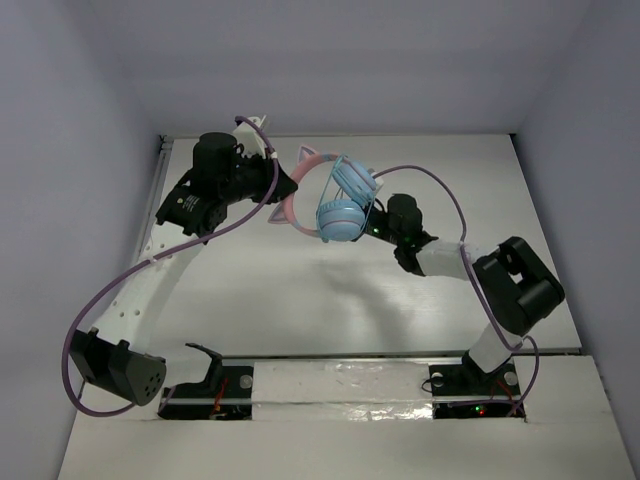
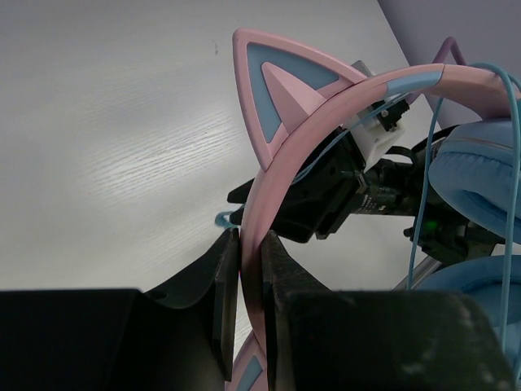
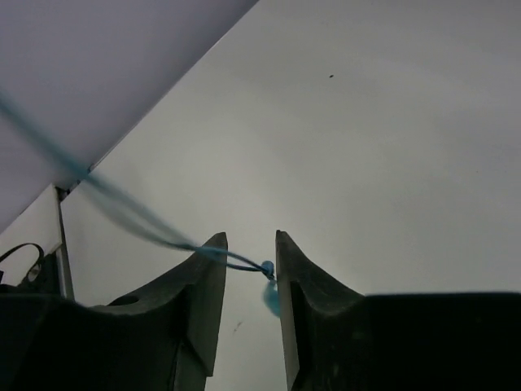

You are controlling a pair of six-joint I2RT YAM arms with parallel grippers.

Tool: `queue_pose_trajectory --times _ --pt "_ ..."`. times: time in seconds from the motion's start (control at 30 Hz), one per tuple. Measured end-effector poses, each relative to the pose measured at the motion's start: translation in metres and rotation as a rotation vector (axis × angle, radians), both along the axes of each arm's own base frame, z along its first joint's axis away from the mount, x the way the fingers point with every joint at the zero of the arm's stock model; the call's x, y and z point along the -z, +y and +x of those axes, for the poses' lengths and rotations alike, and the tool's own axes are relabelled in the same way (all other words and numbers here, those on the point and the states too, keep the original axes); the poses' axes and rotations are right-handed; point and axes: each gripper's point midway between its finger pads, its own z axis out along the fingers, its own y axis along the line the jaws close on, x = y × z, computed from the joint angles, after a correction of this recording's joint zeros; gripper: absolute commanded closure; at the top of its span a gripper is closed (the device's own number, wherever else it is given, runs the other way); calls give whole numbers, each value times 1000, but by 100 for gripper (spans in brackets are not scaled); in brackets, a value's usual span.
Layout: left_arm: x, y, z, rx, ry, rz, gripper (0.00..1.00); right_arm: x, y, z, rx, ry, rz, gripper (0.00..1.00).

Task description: Wrap the headphones

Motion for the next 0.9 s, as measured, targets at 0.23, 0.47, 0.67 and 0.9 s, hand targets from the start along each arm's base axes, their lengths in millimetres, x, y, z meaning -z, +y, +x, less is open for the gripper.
queue_pose_trajectory --times 0.23,0.47,0.67,0.9 --pt "-6 2 2 -16 -13 -4 100 -2 2 -3 -13 5 39 85" --pt "-16 5 11 -78 -27 -28 100 -1 3 -31 -76 57 139 100" --pt "2 10 29 -180 0 -42 100 -5 12 -59 -150 120 202 100" --pt "57 20 56 -348 71 -10 100 -13 19 -93 -244 224 254 100"
